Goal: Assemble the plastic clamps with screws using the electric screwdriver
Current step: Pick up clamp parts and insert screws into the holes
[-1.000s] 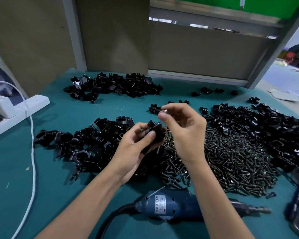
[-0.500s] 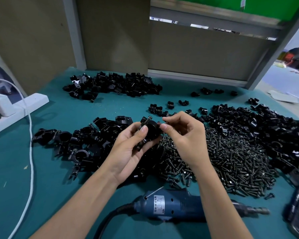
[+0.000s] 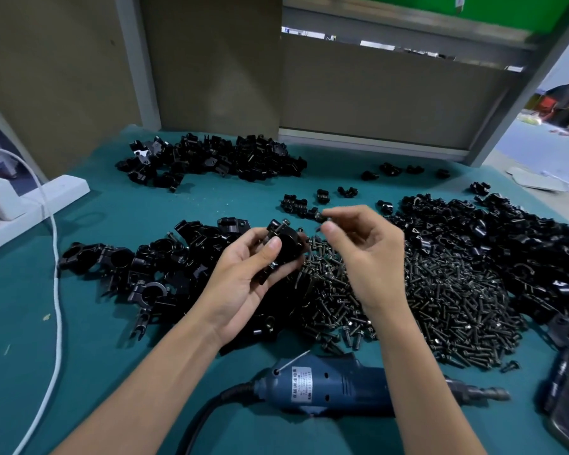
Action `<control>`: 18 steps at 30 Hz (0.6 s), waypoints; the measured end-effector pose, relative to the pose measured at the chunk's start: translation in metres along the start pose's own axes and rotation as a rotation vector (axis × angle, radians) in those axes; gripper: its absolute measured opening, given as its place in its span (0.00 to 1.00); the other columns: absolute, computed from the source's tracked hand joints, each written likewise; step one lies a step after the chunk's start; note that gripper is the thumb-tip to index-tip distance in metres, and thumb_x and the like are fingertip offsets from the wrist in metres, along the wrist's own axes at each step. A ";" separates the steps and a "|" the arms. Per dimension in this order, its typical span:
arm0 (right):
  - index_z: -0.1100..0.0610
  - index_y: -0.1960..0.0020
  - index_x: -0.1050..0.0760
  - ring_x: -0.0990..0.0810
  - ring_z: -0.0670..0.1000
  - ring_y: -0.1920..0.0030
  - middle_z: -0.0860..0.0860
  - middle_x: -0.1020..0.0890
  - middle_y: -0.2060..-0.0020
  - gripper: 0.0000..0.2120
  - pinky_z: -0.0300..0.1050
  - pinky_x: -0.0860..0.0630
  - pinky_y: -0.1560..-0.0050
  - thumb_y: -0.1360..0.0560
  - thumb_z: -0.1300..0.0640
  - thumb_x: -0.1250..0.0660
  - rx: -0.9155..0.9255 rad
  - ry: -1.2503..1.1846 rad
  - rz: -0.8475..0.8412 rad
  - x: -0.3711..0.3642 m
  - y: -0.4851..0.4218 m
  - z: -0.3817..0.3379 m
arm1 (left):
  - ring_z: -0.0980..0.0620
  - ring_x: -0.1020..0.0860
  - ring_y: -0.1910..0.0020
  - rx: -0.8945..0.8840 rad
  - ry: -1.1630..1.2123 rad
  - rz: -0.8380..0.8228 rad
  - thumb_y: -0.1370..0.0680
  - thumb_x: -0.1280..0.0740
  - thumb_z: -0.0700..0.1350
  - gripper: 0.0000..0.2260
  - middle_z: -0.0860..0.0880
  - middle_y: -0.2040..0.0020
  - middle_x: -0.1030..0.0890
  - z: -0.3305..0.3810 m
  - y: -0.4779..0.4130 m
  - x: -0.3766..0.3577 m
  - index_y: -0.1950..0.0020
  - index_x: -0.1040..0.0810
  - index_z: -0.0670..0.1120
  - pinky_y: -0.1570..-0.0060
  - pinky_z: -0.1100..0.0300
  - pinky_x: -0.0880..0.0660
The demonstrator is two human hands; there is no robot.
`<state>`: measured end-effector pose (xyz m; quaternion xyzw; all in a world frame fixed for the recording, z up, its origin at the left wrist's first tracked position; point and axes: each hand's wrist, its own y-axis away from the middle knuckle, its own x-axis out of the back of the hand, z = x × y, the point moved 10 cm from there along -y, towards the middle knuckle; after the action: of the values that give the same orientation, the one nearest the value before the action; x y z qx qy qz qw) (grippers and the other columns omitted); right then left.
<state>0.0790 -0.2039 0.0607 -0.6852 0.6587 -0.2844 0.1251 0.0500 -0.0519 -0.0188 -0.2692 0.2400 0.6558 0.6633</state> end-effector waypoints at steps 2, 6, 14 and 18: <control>0.47 0.53 0.20 0.18 0.42 0.58 0.43 0.17 0.60 0.11 0.34 0.22 0.56 0.27 0.63 0.28 -0.052 0.060 0.118 0.023 -0.004 0.008 | 0.41 0.19 0.40 0.005 0.033 -0.009 0.25 0.33 0.40 0.12 0.37 0.41 0.18 0.001 0.000 0.001 0.44 0.27 0.37 0.46 0.55 0.20; 0.51 0.43 0.19 0.20 0.41 0.59 0.48 0.17 0.55 0.15 0.30 0.23 0.55 0.26 0.66 0.31 -0.215 0.474 0.265 0.080 -0.009 0.034 | 0.40 0.20 0.40 0.031 0.073 -0.003 0.24 0.34 0.40 0.19 0.36 0.41 0.19 0.000 0.000 0.004 0.36 0.30 0.33 0.47 0.55 0.20; 0.53 0.44 0.18 0.27 0.54 0.73 0.54 0.21 0.68 0.23 0.48 0.23 0.67 0.30 0.73 0.40 -0.461 0.818 0.296 0.143 -0.008 0.070 | 0.41 0.19 0.40 0.052 0.107 0.028 0.25 0.34 0.40 0.25 0.36 0.42 0.18 -0.002 0.000 0.007 0.31 0.35 0.29 0.47 0.56 0.20; 0.53 0.46 0.17 0.24 0.55 0.68 0.56 0.16 0.56 0.22 0.42 0.28 0.67 0.27 0.72 0.42 -0.486 0.881 0.145 0.151 -0.018 0.088 | 0.41 0.19 0.40 0.063 0.079 0.022 0.25 0.33 0.39 0.23 0.37 0.42 0.18 -0.005 -0.002 0.007 0.33 0.32 0.30 0.46 0.56 0.20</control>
<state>0.1379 -0.3670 0.0332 -0.4619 0.7420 -0.3753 -0.3084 0.0521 -0.0498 -0.0275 -0.2711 0.2895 0.6442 0.6540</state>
